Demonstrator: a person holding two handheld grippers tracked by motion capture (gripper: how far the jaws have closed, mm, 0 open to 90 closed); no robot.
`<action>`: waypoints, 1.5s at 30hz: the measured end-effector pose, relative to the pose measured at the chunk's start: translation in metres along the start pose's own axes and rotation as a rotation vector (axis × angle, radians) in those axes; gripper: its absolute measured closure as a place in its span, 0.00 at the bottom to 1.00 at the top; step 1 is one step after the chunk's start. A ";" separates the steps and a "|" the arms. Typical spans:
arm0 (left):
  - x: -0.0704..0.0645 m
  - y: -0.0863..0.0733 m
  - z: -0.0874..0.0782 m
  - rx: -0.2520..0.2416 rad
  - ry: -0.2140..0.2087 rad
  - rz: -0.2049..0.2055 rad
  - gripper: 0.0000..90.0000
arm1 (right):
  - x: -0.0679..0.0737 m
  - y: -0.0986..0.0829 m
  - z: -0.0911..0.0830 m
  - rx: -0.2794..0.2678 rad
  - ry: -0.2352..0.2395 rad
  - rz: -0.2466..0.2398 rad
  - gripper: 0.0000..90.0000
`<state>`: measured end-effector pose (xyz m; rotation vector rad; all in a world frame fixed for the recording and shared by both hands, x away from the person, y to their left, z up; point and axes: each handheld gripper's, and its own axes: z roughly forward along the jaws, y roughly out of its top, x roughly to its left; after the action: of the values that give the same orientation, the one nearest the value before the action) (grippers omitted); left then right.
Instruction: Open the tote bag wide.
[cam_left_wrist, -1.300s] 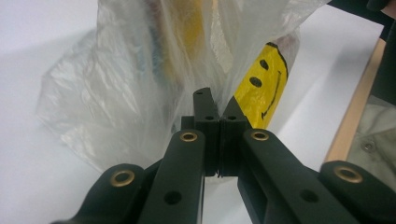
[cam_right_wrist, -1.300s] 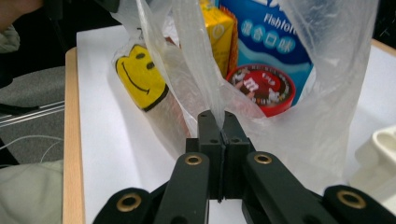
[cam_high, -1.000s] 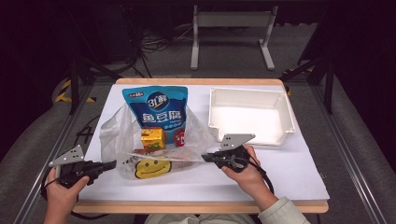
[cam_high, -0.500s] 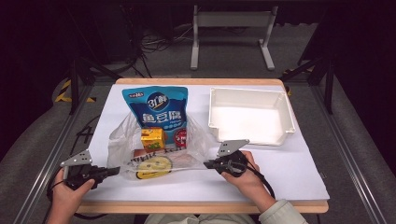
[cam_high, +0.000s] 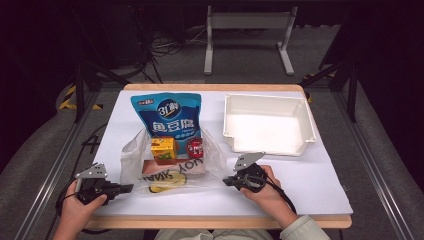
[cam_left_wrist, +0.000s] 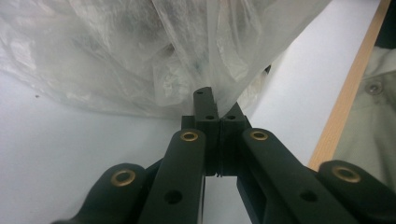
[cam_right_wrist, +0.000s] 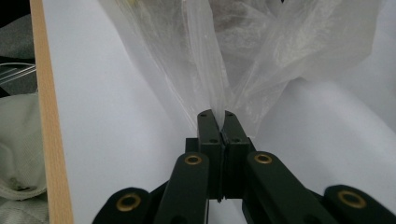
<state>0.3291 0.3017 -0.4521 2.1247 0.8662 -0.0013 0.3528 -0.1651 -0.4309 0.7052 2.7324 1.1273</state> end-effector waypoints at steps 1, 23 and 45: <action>0.000 0.000 0.002 0.010 0.008 -0.002 1.00 | -0.001 -0.001 0.000 0.004 -0.002 0.004 0.99; -0.012 0.010 -0.018 -0.143 0.042 0.029 0.37 | -0.006 -0.004 0.000 0.042 -0.038 0.023 0.98; -0.028 0.036 -0.027 -0.198 0.145 0.115 0.99 | -0.005 -0.004 0.000 0.039 -0.030 0.025 0.98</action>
<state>0.3211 0.2890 -0.4014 2.0028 0.7920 0.2893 0.3559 -0.1693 -0.4340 0.7567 2.7350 1.0623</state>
